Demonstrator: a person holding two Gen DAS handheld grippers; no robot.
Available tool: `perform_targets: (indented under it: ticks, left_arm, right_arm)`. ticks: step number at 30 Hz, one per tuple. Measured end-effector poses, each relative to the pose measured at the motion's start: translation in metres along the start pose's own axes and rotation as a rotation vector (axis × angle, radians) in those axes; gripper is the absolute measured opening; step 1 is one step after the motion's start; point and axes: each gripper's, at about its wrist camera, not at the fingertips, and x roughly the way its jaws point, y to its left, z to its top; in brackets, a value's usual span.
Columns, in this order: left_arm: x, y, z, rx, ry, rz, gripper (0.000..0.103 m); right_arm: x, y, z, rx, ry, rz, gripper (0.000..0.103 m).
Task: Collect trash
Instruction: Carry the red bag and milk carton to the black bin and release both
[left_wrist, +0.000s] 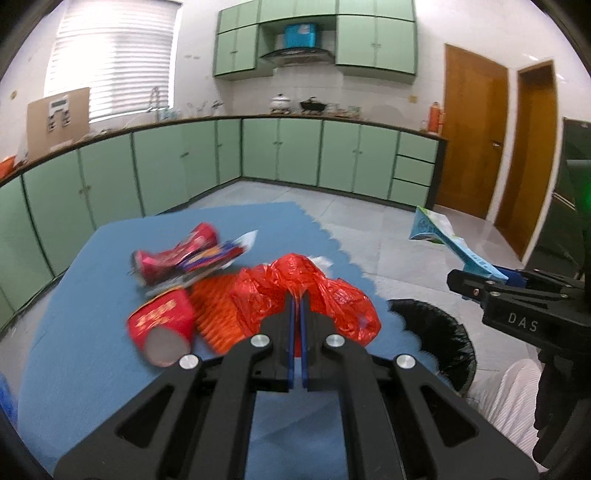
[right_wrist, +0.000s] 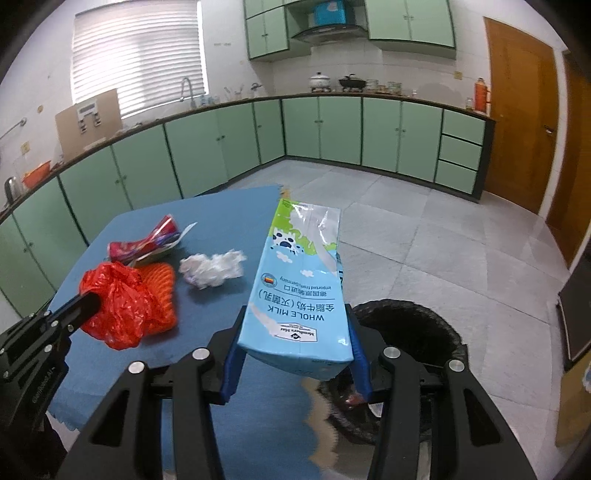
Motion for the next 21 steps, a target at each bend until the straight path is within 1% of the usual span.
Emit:
perform_targets:
  ticks: [6, 12, 16, 18, 21]
  left_arm:
    - [0.021, -0.034, 0.014, 0.051, -0.015, -0.074, 0.001]
    - [0.054, -0.075, 0.024, 0.093, -0.003, -0.157, 0.001]
    - [0.082, -0.103, 0.025, 0.116, 0.023, -0.204, 0.001]
    - [0.101, -0.118, 0.024, 0.125, 0.053, -0.233, 0.001]
    - [0.123, -0.137, 0.018, 0.145, 0.090, -0.255, 0.001]
  right_arm:
    - [-0.008, -0.039, 0.005, 0.039, -0.019, -0.061, 0.048]
    - [-0.003, -0.079, 0.004, 0.079, -0.012, -0.118, 0.048]
    - [0.009, -0.109, -0.001, 0.112, 0.011, -0.148, 0.048]
    - [0.021, -0.126, -0.007, 0.137, 0.036, -0.159, 0.048]
    - [0.040, -0.151, -0.017, 0.164, 0.077, -0.174, 0.048]
